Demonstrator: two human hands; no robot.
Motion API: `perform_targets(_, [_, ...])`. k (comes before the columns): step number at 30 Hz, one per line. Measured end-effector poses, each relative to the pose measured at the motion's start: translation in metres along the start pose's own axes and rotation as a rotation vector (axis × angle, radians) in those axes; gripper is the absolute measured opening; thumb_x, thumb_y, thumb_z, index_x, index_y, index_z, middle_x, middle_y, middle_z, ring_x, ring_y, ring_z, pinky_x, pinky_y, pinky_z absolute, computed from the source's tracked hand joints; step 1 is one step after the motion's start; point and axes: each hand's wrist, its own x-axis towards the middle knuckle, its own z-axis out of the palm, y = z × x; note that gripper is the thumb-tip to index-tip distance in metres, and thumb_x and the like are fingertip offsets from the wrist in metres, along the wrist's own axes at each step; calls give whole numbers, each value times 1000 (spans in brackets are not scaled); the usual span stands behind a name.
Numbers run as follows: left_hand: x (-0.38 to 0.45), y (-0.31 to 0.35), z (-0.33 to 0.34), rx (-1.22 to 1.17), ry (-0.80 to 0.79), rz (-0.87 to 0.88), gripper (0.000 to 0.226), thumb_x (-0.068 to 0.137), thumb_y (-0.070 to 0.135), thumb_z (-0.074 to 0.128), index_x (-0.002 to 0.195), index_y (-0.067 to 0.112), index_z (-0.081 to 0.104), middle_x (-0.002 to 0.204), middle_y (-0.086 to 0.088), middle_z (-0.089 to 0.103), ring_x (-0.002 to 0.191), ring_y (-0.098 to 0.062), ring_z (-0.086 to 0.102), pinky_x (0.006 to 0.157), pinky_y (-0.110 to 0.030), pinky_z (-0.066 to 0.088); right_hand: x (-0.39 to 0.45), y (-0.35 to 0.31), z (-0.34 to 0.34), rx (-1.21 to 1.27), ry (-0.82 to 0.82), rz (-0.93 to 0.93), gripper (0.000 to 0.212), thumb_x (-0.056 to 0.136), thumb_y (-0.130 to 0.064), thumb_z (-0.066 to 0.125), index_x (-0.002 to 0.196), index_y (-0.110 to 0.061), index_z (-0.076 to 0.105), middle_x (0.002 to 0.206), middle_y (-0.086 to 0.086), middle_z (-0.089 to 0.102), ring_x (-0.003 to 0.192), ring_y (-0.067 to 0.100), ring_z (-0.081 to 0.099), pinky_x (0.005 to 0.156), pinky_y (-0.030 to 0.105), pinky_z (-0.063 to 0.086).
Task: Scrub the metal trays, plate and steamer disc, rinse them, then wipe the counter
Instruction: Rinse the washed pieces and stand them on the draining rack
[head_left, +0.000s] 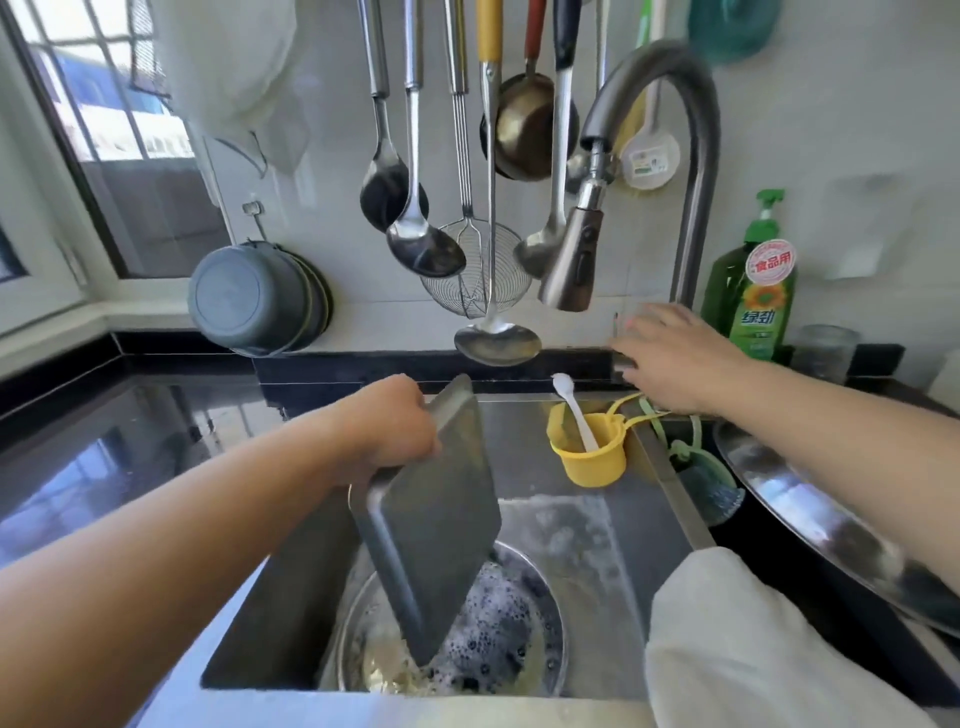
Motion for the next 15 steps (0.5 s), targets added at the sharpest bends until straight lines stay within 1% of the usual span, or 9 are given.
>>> perform_targets(2, [-14, 7, 4, -125, 15, -75, 26, 73, 17, 73, 96, 7, 69, 94, -14, 74, 89, -34, 71, 81, -42, 62, -30, 7, -10, 1, -7, 6, 46, 103, -43, 44, 143, -21, 52, 151, 7, 42, 143, 30, 27, 122, 47, 21])
perform_targets(3, [-23, 11, 6, -161, 19, -101, 32, 72, 19, 73, 101, 6, 67, 95, -14, 73, 91, -35, 71, 81, -42, 61, -46, 13, -17, -12, -38, 19, 47, 103, -44, 44, 143, -22, 51, 151, 6, 43, 141, 30, 29, 120, 46, 25])
perform_targets(5, [-37, 24, 13, -340, 25, -124, 26, 81, 8, 69, 106, 2, 64, 91, -16, 71, 84, -34, 70, 68, -38, 58, -80, 32, -27, -6, -127, 99, 46, 102, -46, 45, 142, -23, 52, 147, 7, 45, 135, 31, 34, 112, 44, 34])
perform_targets(7, [-51, 39, 19, -552, 27, -149, 16, 89, -3, 62, 105, -1, 61, 80, -18, 68, 68, -31, 67, 55, -36, 55, -114, 51, -38, 29, -187, 198, 47, 101, -50, 45, 136, -21, 56, 140, 11, 49, 129, 33, 40, 107, 44, 41])
perform_targets(9, [-68, 57, 26, -672, 23, -150, 6, 97, -3, 59, 102, 1, 60, 74, -16, 66, 57, -27, 62, 46, -30, 51, -147, 58, -43, 96, -219, 270, 52, 98, -56, 50, 130, -16, 57, 135, 14, 49, 128, 35, 41, 107, 45, 42])
perform_targets(10, [-76, 65, 31, -709, 13, -138, 3, 101, 3, 58, 104, 2, 60, 79, -17, 67, 57, -27, 63, 43, -29, 52, -163, 56, -41, 143, -223, 292, 56, 95, -60, 53, 128, -15, 55, 134, 13, 47, 129, 34, 40, 105, 44, 42])
perform_targets(12, [-88, 79, 41, -703, 28, -90, 11, 105, 16, 56, 106, 5, 60, 94, -21, 69, 67, -31, 69, 45, -34, 56, -193, 44, -28, 159, -238, 301, 69, 87, -67, 58, 130, -14, 50, 136, 11, 43, 129, 32, 37, 102, 44, 43])
perform_targets(14, [-93, 89, 50, -525, 161, 3, 20, 104, 22, 53, 98, 5, 62, 93, -20, 71, 73, -32, 70, 54, -40, 59, -217, 25, -7, 35, -222, 291, 79, 83, -71, 60, 135, -13, 47, 138, 9, 39, 129, 30, 35, 103, 44, 41])
perform_targets(15, [-97, 95, 52, -458, 237, 41, 23, 103, 22, 52, 94, 5, 63, 90, -19, 71, 71, -30, 69, 56, -38, 57, -225, 17, 3, -23, -191, 288, 78, 84, -70, 60, 135, -13, 48, 137, 8, 39, 128, 30, 36, 103, 44, 40])
